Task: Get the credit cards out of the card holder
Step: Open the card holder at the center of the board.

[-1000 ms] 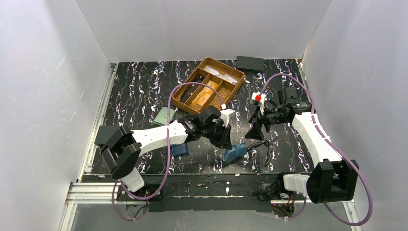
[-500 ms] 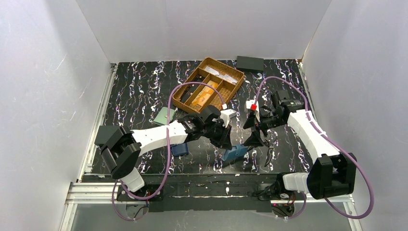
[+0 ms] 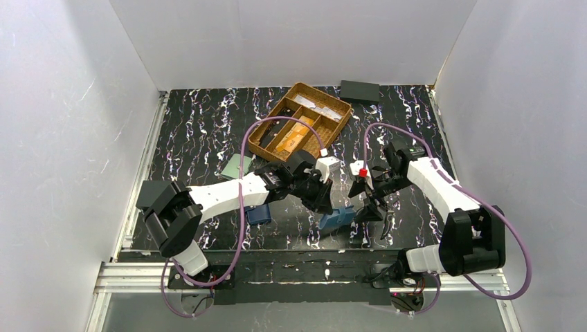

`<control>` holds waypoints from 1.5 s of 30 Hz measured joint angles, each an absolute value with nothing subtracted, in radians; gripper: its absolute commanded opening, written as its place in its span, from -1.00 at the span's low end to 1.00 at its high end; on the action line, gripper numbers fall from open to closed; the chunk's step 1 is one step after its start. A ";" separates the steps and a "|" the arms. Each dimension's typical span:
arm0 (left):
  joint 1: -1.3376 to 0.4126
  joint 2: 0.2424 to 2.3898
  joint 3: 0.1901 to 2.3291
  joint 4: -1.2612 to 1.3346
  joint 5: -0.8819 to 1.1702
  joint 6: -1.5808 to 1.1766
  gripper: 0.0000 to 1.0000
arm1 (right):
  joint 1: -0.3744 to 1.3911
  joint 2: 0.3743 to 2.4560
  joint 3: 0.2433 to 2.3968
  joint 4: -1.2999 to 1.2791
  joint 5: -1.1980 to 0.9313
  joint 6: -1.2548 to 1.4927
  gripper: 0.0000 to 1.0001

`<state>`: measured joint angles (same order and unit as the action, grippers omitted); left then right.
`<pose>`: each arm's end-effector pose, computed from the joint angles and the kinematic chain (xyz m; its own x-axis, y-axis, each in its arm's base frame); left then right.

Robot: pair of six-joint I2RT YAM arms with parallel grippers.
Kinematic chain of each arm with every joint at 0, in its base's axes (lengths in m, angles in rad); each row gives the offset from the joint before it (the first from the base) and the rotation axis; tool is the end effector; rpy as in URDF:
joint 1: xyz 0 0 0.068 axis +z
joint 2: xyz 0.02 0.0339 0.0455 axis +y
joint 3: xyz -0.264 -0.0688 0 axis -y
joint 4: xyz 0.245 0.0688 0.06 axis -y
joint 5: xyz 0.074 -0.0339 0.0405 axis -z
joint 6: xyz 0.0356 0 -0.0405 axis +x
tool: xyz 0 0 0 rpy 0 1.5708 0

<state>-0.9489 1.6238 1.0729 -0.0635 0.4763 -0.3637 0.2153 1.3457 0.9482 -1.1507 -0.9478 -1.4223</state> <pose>0.1967 -0.3025 0.2391 -0.6485 0.3620 -0.6696 0.7596 0.3660 -0.5377 0.2013 0.0736 0.2366 -0.0035 -0.5915 -0.8063 -0.9870 -0.1275 0.0978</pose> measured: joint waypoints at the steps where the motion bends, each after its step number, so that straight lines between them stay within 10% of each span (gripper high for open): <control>1: -0.949 1.623 1.073 -0.062 0.481 -0.360 -1.00 | 0.217 1.349 0.944 -1.149 -0.943 -1.426 1.00; 31: -0.949 1.556 1.070 -0.038 0.509 -0.360 -1.00 | 0.256 1.329 0.833 -1.098 -0.945 -1.498 1.00; 45: -0.949 1.542 1.046 -0.004 0.511 -0.360 -1.00 | 0.259 1.330 0.833 -1.131 -0.968 -1.547 0.24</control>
